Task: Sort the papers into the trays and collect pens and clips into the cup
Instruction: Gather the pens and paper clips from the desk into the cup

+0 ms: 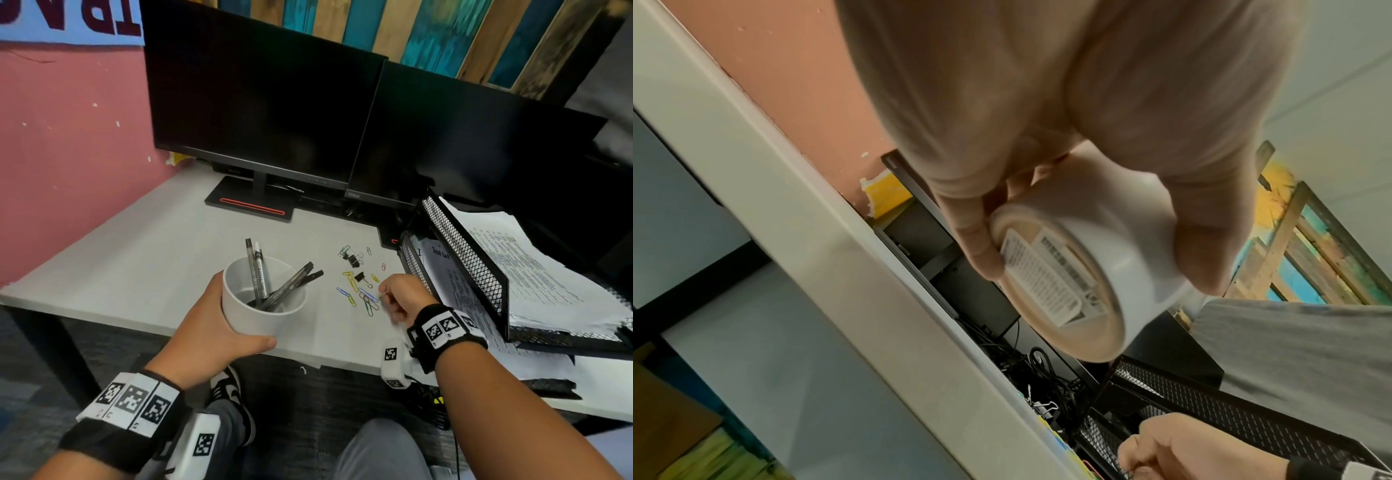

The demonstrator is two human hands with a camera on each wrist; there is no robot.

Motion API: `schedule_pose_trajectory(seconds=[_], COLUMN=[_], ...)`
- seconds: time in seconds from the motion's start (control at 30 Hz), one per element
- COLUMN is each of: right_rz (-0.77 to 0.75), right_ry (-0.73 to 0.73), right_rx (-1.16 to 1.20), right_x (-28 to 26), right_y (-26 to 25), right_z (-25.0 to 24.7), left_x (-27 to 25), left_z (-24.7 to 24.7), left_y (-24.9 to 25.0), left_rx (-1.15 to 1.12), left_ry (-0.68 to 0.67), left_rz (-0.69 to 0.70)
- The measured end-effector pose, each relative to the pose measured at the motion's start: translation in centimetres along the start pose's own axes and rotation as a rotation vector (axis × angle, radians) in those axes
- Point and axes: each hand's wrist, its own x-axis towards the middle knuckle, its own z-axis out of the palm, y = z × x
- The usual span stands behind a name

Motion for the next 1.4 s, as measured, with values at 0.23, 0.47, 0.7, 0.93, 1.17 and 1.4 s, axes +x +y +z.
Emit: schedule_pose_trajectory(seconds=[0.23, 0.47, 0.7, 0.93, 1.17, 1.4], right_rz=[-0.173, -0.282, -0.453, -0.511, -0.793, -0.945], right_ry=[0.044, 0.156, 0.201, 0.117, -0.08, -0.237], right_rx=[-0.677, -0.69, -0.821, -0.508, -0.493, -0.938], right_x=[1.6, 1.0, -1.8, -4.0, -11.9, -16.6], right_y=[0.7, -0.4, -3.7, -6.2, -12.1, -13.2], right_z=[0.8, -0.1, -0.4, -0.4, 1.0, 5.0], left_x=[-0.2, -0.2, -0.2, -0.5, -0.5, -0.4], left_z=[-0.3, -0.4, 0.0, 0.4, 0.7, 1.3], left_y=[0.4, 0.3, 0.3, 0.8, 0.9, 1.3], left_rx=[-0.006, 0.018, 0.011, 0.012, 0.012, -0.008], left_ry=[0.003, 0.009, 0.003, 0.001, -0.017, -0.034], left_rz=[0.001, -0.019, -0.02, -0.028, -0.032, -0.008])
